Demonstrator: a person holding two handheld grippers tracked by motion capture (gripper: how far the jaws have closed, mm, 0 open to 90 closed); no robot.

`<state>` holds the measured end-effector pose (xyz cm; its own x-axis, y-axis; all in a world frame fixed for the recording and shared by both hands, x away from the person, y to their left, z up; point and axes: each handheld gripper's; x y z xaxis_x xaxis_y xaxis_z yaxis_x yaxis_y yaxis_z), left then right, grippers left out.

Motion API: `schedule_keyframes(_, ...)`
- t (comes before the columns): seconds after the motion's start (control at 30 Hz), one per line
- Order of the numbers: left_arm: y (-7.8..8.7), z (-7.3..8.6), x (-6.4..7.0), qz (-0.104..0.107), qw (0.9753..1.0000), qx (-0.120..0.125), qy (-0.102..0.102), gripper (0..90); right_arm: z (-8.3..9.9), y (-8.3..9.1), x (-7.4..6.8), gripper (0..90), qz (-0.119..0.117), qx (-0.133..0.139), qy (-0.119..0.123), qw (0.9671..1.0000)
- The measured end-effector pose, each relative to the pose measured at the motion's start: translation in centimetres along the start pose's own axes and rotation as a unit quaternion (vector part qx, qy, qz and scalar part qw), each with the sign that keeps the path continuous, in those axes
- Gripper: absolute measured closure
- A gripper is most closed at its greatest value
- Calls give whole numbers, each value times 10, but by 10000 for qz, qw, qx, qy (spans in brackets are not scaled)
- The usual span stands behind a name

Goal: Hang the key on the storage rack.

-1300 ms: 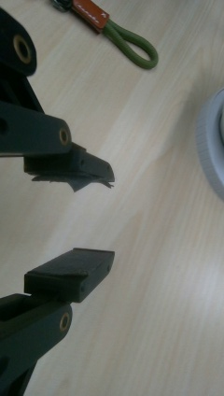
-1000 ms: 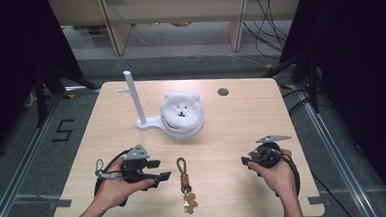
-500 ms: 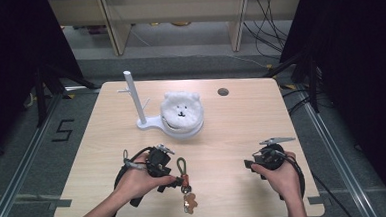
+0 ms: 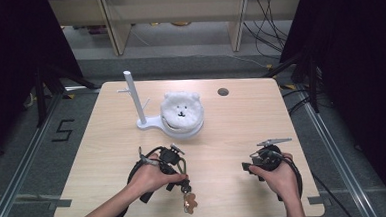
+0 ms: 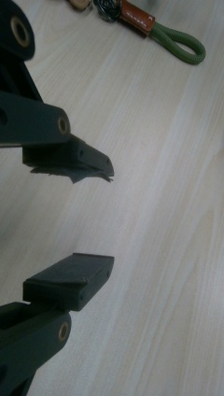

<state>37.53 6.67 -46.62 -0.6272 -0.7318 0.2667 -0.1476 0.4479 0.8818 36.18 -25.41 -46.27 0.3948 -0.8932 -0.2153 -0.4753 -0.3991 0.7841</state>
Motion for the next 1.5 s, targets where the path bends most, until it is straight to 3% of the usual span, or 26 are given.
schedule_keyframes(0.1,-3,-1,1,-49,9999,-30,124,337,0,0,-1,503,-27,5,-22,10000)
schedule_keyframes(0.2,-4,-3,0,-83,9999,-68,8,337,0,0,-2,500,-63,-17,-10,10000)
schedule_keyframes(0.23,-5,-4,1,-80,9998,-103,124,337,0,-2,-1,495,-98,-62,20,9999)
schedule_keyframes(0.3,-6,-5,3,-99,9998,-95,160,337,1,-3,-1,493,-154,-33,21,9999)
schedule_keyframes(0.43,-7,-7,4,-149,9998,-82,139,338,0,-3,-1,490,-145,-129,66,9998)
schedule_keyframes(0.57,-9,-8,6,-205,9997,-76,49,354,1,-5,-3,482,-325,-82,39,9994)
schedule_keyframes(0.67,-11,-7,7,-217,9996,-120,118,359,1,-6,-3,482,-326,-128,49,9994)
schedule_keyframes(0.7,-12,-7,7,-268,9995,-155,78,363,1,-5,-3,482,-360,-112,184,9991)
schedule_keyframes(0.73,-12,-7,7,-268,9995,-155,78,365,1,-5,-3,482,-360,-112,184,9991)
schedule_keyframes(0.77,-11,-8,5,-312,9989,-340,-93,368,2,-6,-5,482,-401,-79,63,9991)
schedule_keyframes(0.9,-14,-9,6,-338,9987,-374,-73,379,2,-8,-5,481,-406,-49,46,9992)
schedule_keyframes(0.97,-17,-10,6,-378,9982,-453,-101,389,1,-7,-4,481,-340,-251,86,9991)
schedule_keyframes(1.17,-21,-10,7,-467,9972,-564,-151,419,3,-8,-5,481,-426,-79,55,9990)
schedule_keyframes(1.5,-20,-11,5,-403,9960,-727,-340,514,3,-8,-4,480,-430,-187,64,9989)
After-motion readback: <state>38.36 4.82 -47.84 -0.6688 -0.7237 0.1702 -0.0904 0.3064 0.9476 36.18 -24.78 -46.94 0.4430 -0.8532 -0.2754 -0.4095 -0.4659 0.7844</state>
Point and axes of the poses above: each handheld gripper's, and its own axes: y roughly backward along the jaws, z roughly out of its underside, x roughly to its right, and after that the axes turned 2 degrees about x, right-handed
